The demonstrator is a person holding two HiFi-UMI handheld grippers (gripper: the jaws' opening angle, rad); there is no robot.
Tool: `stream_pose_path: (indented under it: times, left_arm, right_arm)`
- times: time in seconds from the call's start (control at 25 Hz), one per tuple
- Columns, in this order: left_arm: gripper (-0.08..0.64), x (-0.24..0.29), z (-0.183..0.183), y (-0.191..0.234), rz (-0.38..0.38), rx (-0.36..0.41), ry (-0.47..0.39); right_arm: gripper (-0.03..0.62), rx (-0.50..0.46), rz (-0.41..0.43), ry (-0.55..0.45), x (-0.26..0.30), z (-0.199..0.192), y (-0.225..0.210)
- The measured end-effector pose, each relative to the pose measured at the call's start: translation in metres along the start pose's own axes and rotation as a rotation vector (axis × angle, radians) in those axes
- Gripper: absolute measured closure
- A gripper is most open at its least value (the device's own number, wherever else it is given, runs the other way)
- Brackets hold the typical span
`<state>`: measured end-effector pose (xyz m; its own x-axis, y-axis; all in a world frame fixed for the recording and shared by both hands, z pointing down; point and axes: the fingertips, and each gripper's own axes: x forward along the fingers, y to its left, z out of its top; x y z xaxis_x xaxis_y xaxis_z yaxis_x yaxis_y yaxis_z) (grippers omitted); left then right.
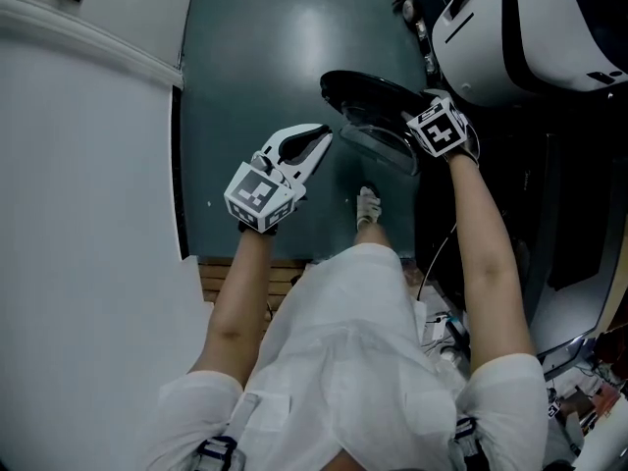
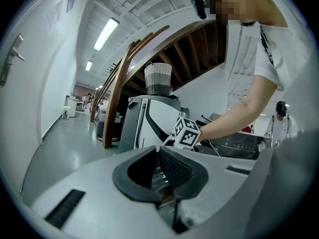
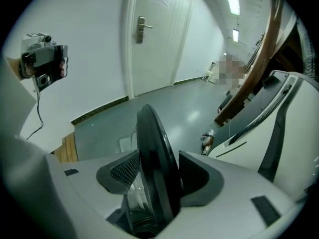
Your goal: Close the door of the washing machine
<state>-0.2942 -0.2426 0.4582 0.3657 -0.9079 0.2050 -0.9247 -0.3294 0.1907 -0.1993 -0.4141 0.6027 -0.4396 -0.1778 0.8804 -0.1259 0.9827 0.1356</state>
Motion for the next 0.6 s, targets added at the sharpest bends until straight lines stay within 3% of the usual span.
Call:
stream_pose_path:
  times: [0.2,0.6]
  left_arm:
    - [0.543,-0.02,-0.005,-0.016,0.001,0.0,-0.002]
    - [0.543,-0.049,-0.011,-0.051,-0.027,0.012,0.009]
  right_arm:
    - [0.321,-0.098,0.06,0.048,-0.011,-0.012,0.044]
    - [0.313,-0.266,0.096,0.09,-0.032,-0.041,0.099]
